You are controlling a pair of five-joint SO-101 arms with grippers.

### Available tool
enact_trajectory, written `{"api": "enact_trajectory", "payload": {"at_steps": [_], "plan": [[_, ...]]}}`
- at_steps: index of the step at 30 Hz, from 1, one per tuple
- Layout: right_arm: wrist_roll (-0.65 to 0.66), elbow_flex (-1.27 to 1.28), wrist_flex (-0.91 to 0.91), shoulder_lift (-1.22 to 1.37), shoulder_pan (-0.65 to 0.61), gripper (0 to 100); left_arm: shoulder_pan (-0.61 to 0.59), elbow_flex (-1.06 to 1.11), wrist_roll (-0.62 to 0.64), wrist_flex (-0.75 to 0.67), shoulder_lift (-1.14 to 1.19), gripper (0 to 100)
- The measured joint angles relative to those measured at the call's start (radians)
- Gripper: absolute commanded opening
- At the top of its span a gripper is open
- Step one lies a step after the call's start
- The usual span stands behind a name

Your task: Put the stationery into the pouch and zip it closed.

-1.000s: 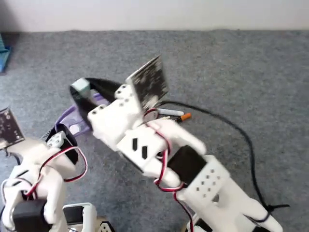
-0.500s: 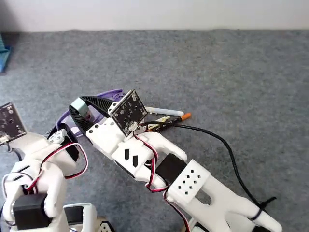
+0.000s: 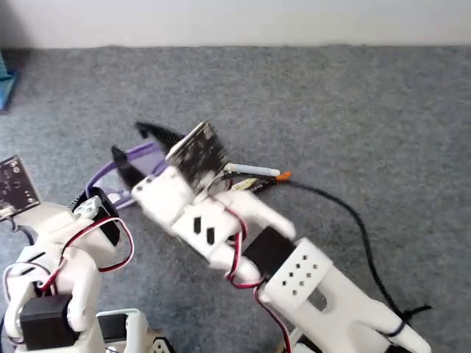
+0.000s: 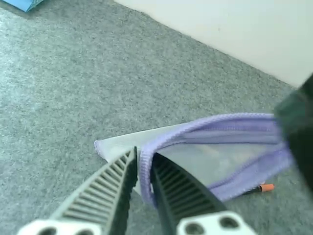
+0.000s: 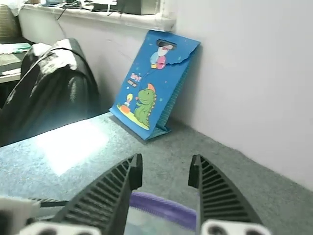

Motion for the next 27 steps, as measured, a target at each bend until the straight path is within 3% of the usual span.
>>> {"api": "enact_trajectory", "payload": {"at_steps": [7, 11, 18, 27], "plan": [[-0.215, -0.169, 0.384, 0.057, 0.298, 15.0, 0.0, -0.028, 0.0, 0.135, -0.012, 1], [-0.238, -0.21, 0.578, 0.16, 0.433, 14.9, 0.0, -0.046, 0.0, 0.172, -0.012, 1], [-0.118, -0.35, 0.76, 0.434, 0.497, 15.1, -0.117, -0.061, 0.0, 0.178, -0.009, 1], [0.133, -0.753, 0.959, 0.956, 0.503, 15.1, -0.137, -0.063, 0.0, 0.195, -0.011, 1]]}}
